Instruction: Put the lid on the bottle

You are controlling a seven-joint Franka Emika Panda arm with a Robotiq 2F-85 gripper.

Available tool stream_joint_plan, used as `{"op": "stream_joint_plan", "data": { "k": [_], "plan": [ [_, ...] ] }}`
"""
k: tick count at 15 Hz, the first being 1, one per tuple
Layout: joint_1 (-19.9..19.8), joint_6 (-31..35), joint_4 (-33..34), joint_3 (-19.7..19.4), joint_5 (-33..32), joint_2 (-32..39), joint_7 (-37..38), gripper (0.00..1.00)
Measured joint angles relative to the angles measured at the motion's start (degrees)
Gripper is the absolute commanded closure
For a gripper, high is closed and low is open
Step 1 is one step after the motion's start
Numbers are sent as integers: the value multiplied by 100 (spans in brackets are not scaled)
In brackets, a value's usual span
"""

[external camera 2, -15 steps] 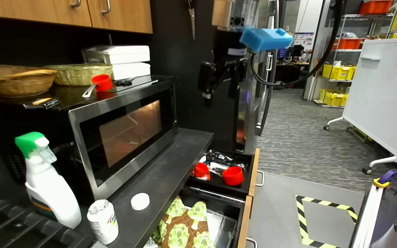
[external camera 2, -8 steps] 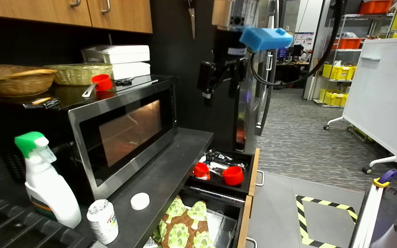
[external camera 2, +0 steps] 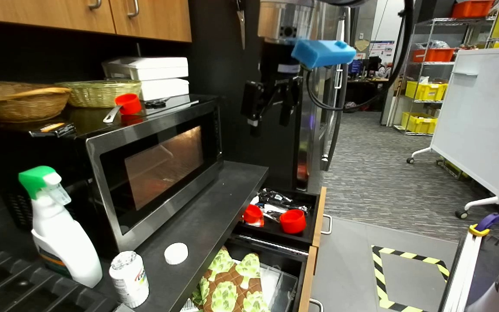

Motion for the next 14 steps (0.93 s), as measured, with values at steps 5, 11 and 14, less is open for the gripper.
{"op": "stream_joint_plan", "data": {
  "k": [5,11,14],
  "plan": [
    [51,155,429,-1,0,657,-181,0],
    [273,630,784,-1,25,1526,-631,0],
    [358,865,976,0,23,1958,-796,0]
  ]
}}
